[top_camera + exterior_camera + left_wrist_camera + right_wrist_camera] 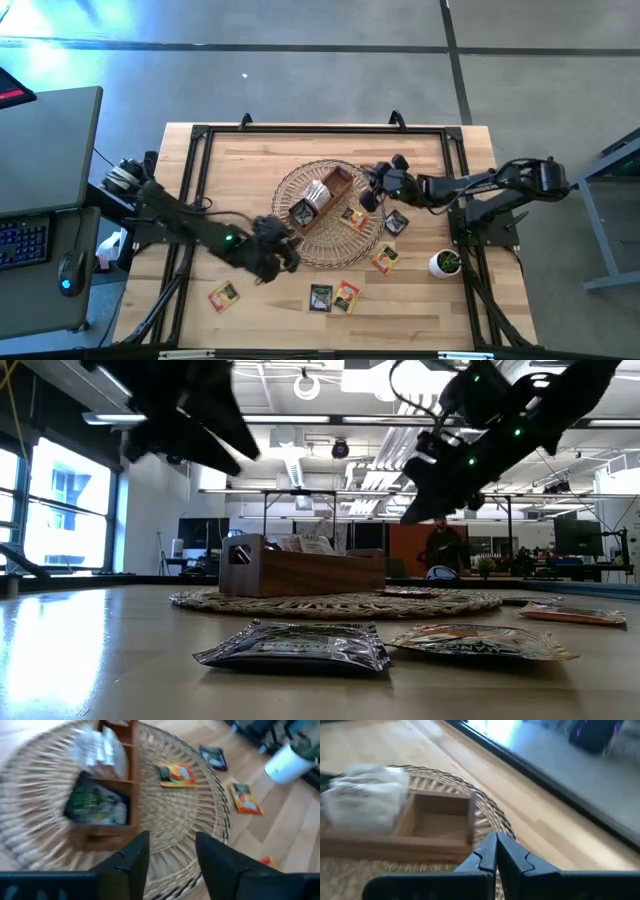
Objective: Pick & Place Tea
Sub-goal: Adjust the wooden organizer on the table
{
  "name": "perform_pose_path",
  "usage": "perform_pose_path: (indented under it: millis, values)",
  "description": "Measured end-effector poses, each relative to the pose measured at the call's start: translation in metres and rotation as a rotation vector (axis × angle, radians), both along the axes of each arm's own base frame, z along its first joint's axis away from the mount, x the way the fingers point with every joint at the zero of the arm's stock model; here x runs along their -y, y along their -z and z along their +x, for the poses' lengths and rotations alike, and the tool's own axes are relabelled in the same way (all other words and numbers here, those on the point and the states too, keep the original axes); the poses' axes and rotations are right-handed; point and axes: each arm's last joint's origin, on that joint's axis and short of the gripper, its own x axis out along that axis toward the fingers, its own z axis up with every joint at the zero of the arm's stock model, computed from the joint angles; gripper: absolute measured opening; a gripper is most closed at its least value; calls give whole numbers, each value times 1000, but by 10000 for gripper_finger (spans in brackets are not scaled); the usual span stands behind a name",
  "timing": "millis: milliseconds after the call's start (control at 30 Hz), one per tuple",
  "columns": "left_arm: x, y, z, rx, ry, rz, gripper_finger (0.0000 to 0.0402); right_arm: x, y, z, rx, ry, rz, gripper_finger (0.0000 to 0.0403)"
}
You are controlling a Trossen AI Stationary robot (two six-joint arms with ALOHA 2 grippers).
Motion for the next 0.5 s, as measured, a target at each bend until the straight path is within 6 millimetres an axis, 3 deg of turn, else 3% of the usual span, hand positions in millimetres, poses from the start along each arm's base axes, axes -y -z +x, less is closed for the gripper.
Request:
perform_pose_path:
  millis: [300, 500]
  values:
    - [-24, 32, 52, -36, 166, -31, 11, 43, 23, 11, 134, 19, 132, 2]
    - [-40, 58, 64, -124, 166, -97, 8, 54, 37, 23, 165, -5, 193, 2]
